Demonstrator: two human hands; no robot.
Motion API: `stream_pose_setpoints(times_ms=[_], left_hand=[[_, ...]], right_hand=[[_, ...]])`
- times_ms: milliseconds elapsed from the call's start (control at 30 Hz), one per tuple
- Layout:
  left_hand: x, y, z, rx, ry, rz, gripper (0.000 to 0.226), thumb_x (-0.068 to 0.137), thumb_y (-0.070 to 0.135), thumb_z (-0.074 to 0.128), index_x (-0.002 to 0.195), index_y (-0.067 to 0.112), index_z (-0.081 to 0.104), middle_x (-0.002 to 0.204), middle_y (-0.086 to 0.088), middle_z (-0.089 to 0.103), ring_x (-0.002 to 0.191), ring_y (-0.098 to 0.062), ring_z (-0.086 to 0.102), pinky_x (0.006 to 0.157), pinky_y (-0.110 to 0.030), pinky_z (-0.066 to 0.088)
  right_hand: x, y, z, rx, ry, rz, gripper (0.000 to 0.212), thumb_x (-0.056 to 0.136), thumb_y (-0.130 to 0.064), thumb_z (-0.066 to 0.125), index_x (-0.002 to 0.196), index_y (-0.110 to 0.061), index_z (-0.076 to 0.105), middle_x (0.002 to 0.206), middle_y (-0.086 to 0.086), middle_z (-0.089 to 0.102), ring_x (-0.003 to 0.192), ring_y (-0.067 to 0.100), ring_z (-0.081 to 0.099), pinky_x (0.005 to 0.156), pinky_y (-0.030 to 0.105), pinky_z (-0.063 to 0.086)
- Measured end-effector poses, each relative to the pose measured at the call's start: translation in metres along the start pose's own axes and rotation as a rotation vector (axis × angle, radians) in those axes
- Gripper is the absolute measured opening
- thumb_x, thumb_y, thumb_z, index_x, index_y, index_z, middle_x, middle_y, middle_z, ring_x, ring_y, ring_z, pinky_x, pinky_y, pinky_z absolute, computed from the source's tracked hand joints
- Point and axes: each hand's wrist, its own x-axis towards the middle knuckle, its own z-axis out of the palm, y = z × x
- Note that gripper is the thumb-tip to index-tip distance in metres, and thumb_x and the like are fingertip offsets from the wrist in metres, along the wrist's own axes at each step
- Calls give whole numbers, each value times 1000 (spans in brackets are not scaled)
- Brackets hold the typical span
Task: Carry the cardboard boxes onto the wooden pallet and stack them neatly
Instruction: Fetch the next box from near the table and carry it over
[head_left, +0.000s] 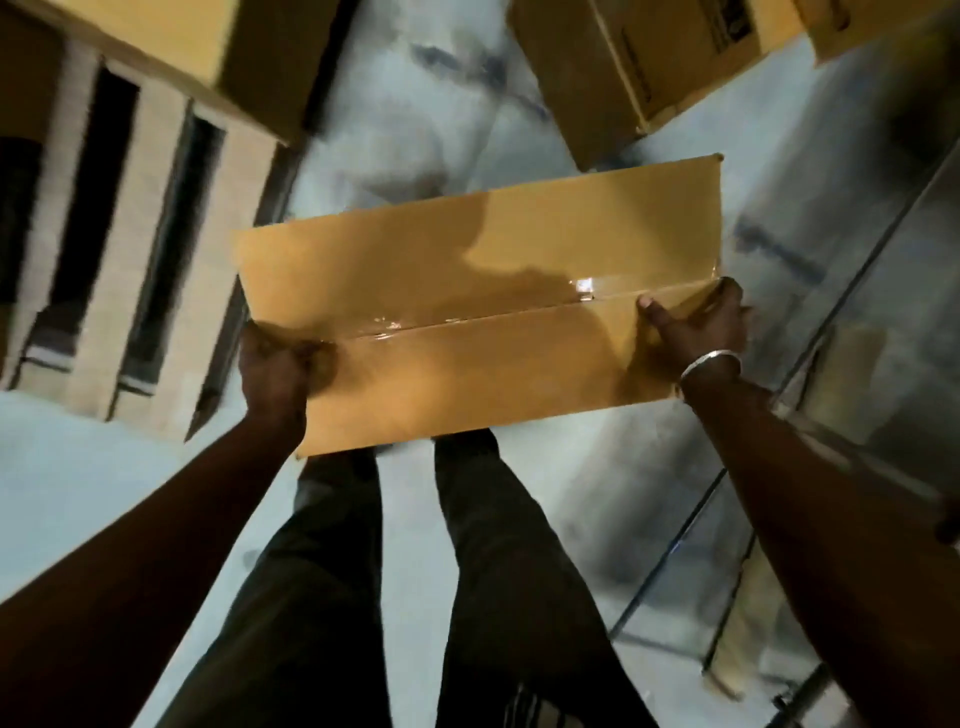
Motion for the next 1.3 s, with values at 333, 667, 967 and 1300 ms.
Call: stream_pose_setpoints(times_ms=[333, 667, 967, 1300], left_hand=[[-25, -31, -216, -322, 340, -62, 25, 64, 11, 60, 80, 26, 50, 94, 2, 62, 99, -29, 63, 91, -49, 54], [17, -129, -348, -425, 534, -288, 37, 70, 20, 66, 105, 19, 55, 101, -12, 63, 96, -30, 61, 82, -42, 51], [74, -111, -354, -606, 472, -234, 36, 72, -15, 52, 69, 20, 42, 73, -11, 48, 71, -25, 52, 57, -31, 45], [121, -87, -336, -601, 345, -145, 43, 47, -9, 52, 77, 20, 41, 84, -11, 47, 70, -19, 49, 52, -30, 35]], right_hand=[[-212, -156, 19, -224, -81, -373, 95, 64, -66, 75, 137, -22, 33, 128, 19, 40, 123, 41, 38, 99, 52, 40], [-310, -295, 131, -445, -238, -781, 100, 64, -62, 76, 143, -23, 29, 128, 13, 40, 122, 38, 38, 94, 53, 46], [-296, -398, 213, -532, -234, -890, 112, 69, -60, 77, 154, -22, 14, 147, 21, 29, 137, 40, 27, 105, 55, 36], [-265, -464, 261, -653, -329, -1198, 94, 72, -39, 74, 150, -31, 22, 150, 15, 31, 136, 38, 36, 109, 48, 38]])
